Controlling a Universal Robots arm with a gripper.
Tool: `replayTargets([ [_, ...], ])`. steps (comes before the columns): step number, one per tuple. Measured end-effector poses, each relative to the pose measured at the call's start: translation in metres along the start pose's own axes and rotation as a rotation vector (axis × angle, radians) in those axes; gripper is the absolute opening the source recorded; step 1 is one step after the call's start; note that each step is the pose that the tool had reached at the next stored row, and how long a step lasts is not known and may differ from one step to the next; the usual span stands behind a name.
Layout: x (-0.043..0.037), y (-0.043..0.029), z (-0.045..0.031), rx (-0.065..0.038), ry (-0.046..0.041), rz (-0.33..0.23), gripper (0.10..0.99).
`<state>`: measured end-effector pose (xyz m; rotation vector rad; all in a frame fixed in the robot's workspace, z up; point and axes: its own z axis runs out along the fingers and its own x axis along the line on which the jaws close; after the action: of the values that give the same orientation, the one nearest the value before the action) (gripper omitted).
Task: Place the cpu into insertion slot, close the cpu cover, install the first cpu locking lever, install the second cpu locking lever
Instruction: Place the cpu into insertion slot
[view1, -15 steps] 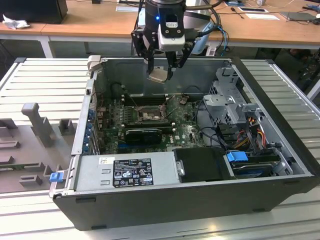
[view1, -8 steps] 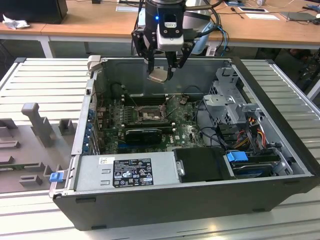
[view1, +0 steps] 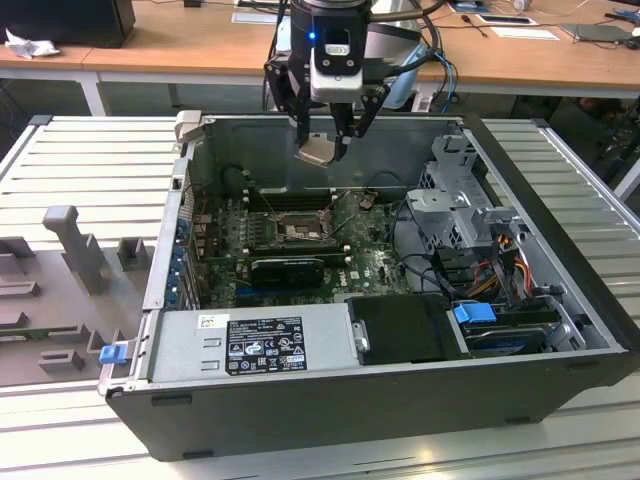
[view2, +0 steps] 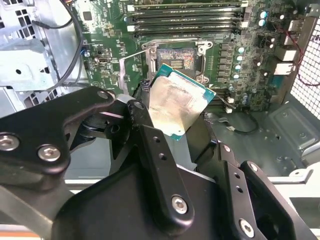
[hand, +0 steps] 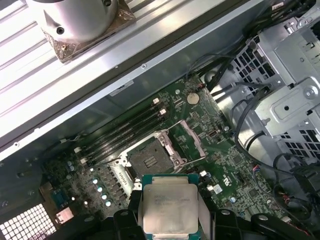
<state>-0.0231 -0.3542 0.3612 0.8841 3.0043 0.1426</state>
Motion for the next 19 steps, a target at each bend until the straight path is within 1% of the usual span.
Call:
replayTargets([
  [9,0.0,0.0,0.0002,-0.002,-0.0096,0.107,0.533],
  [11,0.0,0.0,0.0003,-0.003,-0.0131,0.147,0.533],
  [15,0.0,0.0,0.0004,-0.004,-0.0166,0.185,0.533],
  [19,0.0,-0.0001,0.0008,-0.005,-0.0219,0.245,0.533],
])
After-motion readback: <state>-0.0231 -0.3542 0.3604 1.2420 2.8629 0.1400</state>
